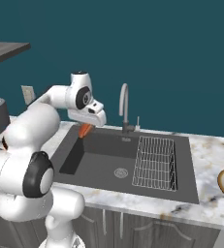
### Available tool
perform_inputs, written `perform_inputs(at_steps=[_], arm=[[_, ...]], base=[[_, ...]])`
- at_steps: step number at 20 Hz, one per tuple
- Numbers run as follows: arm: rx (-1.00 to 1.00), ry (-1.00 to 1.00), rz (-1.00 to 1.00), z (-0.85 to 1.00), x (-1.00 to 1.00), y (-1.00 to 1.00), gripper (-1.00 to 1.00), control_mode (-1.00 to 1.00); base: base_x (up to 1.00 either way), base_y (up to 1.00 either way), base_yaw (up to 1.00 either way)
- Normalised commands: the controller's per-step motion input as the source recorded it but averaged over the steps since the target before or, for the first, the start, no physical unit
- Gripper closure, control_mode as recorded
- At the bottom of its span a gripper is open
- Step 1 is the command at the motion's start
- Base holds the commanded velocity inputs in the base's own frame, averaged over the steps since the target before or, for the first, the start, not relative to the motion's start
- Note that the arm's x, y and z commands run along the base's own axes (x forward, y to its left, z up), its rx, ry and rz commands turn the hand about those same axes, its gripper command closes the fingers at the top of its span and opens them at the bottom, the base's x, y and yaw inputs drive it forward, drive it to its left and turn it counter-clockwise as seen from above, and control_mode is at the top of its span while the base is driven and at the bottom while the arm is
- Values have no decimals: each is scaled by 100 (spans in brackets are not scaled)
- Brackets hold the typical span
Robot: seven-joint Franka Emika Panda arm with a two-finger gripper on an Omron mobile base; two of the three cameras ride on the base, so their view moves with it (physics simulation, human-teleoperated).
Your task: Pick the pears from the cabinet and place them in one bowl. Pick the sweet potato from the sink and place it in the other bowl.
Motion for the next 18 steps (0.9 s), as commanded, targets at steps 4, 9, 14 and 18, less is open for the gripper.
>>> perform_inputs(at_steps=[4, 9, 14, 18], arm=[[0, -8, 0, 41, -68, 11, 100, -100], [0, -11, 0, 11, -47, 6, 100, -100], [0, -2, 0, 1, -13, 0, 100, -100], [0, 0, 0, 0, 0, 0, 100, -100]], base=[[0, 0, 0], [0, 0, 0], [0, 0, 0], [0, 0, 0]])
